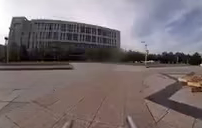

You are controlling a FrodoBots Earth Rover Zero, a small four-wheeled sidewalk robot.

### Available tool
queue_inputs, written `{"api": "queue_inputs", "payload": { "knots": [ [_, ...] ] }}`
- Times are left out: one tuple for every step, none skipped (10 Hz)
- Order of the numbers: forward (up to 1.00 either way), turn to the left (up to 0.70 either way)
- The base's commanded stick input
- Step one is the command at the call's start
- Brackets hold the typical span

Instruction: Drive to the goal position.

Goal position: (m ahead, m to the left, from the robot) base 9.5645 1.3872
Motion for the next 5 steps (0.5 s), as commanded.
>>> {"api": "queue_inputs", "payload": {
  "knots": [
    [1.0,0.0],
    [1.0,0.0],
    [1.0,0.0],
    [1.0,0.0],
    [1.0,0.0]
  ]
}}
